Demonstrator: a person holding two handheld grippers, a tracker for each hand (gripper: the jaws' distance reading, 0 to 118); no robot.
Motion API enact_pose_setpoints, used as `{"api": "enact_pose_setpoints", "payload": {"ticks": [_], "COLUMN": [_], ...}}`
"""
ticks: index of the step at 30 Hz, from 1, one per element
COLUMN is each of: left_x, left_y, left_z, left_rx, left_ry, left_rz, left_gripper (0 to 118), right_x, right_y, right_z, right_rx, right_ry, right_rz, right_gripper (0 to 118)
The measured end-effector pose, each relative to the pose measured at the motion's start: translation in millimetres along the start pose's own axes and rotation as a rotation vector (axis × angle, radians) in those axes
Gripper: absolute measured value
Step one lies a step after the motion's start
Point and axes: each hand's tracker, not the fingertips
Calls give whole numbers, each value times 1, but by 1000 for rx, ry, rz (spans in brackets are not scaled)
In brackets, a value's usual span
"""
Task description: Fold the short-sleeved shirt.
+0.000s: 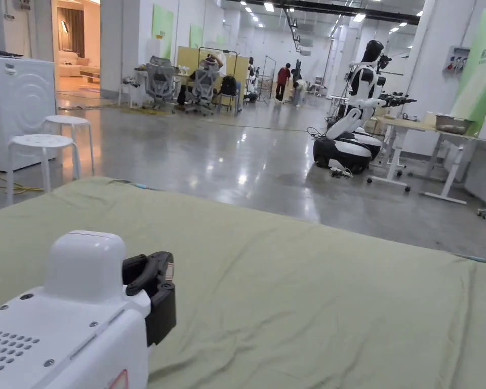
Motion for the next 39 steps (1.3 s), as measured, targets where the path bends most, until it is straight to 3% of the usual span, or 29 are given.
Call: {"api": "enact_pose_setpoints", "payload": {"ticks": [4,5,8,9,11,13,14,18,25,28,32,37,39], "left_x": [13,15,18,18,19,19,19,15,6,7,16,7,9], "left_y": [-1,-1,1,0,-2,2,4,3,3,6,11,4,6], "left_z": [8,10,8,6,7,7,7,3,1,2,-1,-1,1], "left_rx": [122,141,131,111,104,91,79,45,-11,-10,-78,-92,-107], "left_ry": [0,0,-24,-26,-37,-31,-25,-4,-159,-153,-31,-190,-159], "left_rz": [-110,-114,-115,-111,-105,-83,-77,-77,70,41,-44,141,130], "left_gripper": [1,11,106,118,118,118,118,118,118,118,118,118,118], "right_x": [2,2,2,0,1,3,4,2,8,8,3,-3,-6], "right_y": [-4,-7,-10,-10,-11,-12,-13,-30,-23,-27,-31,-25,-26], "right_z": [0,-2,1,-1,-1,-3,-4,-6,-3,-3,0,3,2], "right_rx": [26,36,61,52,43,34,26,28,14,-1,-12,-29,-38], "right_ry": [33,43,56,57,56,53,50,-2,30,48,64,98,107], "right_rz": [-24,-37,-61,-67,-74,-74,-69,13,-68,-59,-28,-31,-23], "right_gripper": [4,7,53,67,83,110,118,118,118,118,118,118,118]}}
